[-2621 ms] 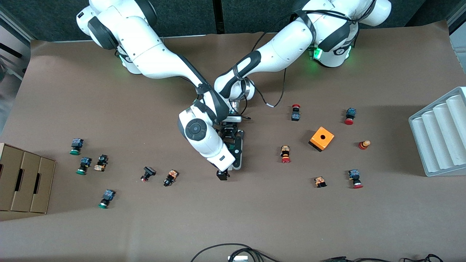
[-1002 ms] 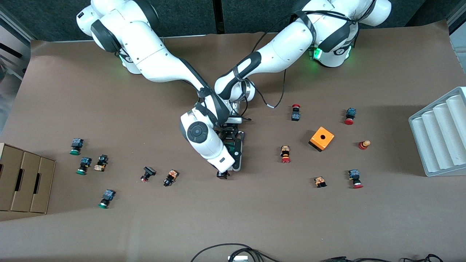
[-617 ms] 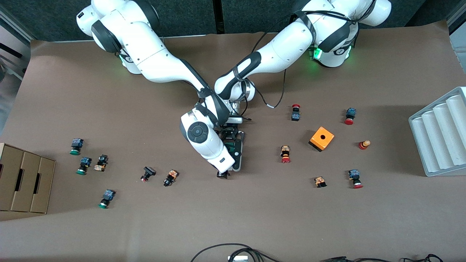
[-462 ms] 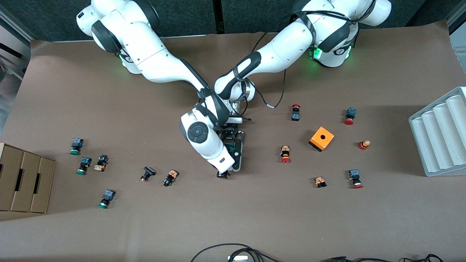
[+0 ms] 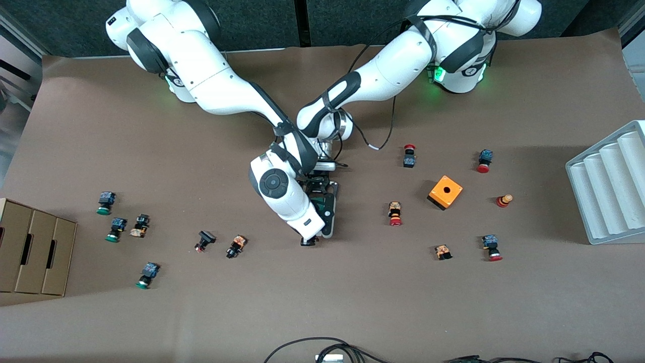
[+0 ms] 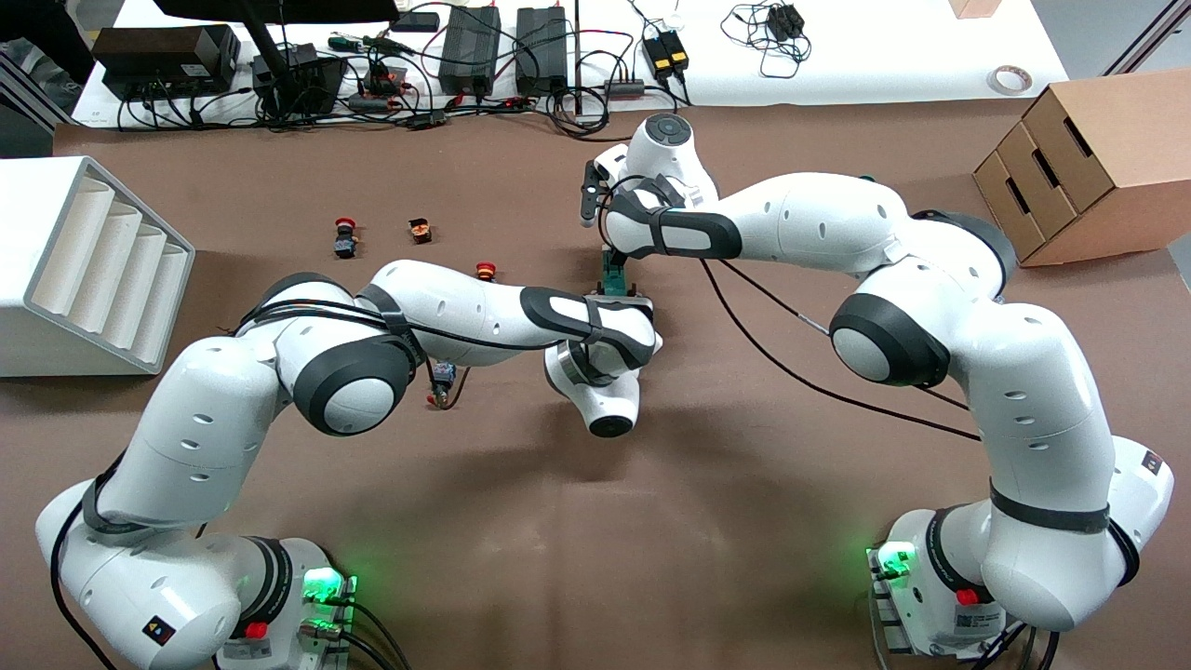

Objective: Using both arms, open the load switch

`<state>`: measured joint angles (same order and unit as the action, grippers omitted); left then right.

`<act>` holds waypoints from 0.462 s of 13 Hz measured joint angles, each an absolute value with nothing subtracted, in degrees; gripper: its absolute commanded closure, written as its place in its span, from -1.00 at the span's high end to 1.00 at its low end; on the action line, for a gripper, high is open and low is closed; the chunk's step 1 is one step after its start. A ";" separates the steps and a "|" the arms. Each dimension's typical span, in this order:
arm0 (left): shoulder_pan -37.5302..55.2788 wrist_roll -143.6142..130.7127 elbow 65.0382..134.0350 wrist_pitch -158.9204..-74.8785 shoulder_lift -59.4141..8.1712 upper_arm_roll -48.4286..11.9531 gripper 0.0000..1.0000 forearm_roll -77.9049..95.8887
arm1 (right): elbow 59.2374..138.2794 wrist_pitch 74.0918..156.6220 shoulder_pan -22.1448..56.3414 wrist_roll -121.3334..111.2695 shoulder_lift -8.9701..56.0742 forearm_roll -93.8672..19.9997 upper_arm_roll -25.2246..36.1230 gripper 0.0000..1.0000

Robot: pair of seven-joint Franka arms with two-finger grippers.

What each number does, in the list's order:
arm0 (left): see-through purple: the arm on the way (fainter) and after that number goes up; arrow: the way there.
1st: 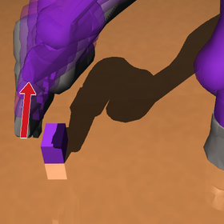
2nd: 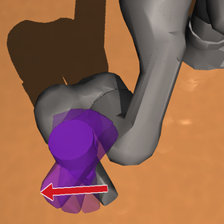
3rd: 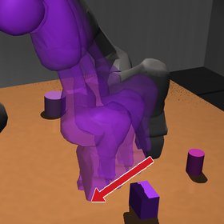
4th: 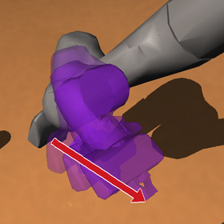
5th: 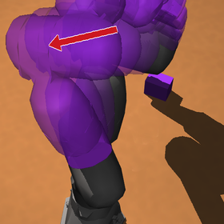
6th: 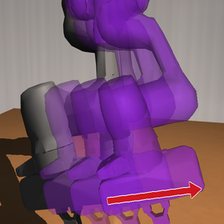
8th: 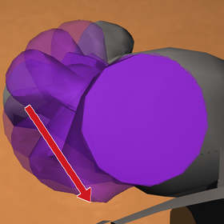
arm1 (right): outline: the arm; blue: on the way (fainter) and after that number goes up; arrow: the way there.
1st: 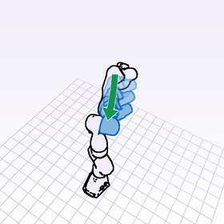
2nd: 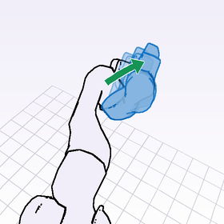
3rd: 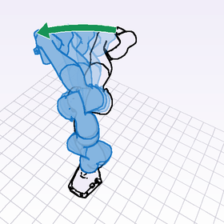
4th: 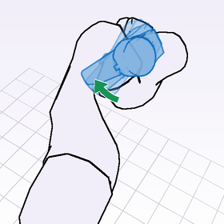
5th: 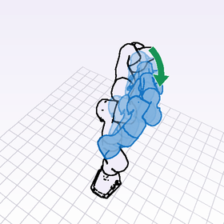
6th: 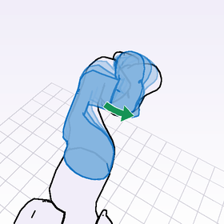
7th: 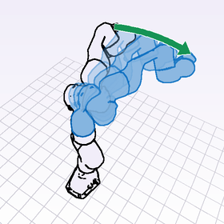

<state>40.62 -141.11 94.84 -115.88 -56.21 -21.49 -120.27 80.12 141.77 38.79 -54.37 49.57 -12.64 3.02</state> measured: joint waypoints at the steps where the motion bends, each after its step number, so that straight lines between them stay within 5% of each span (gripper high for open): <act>1: 40.67 -141.21 94.84 -115.73 -56.25 -21.48 0.42 -120.31 | 80.12 141.79 38.79 -54.37 49.58 -12.64 3.02 -0.14; 6: 41.18 -141.54 94.78 -114.52 -56.58 -21.35 0.41 -120.53 | 80.12 142.07 39.13 -54.37 49.70 -12.64 3.14 -0.21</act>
<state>41.18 -141.54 94.78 -114.52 -56.58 -21.35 -120.53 80.12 142.07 39.13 -54.37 49.70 -12.64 3.14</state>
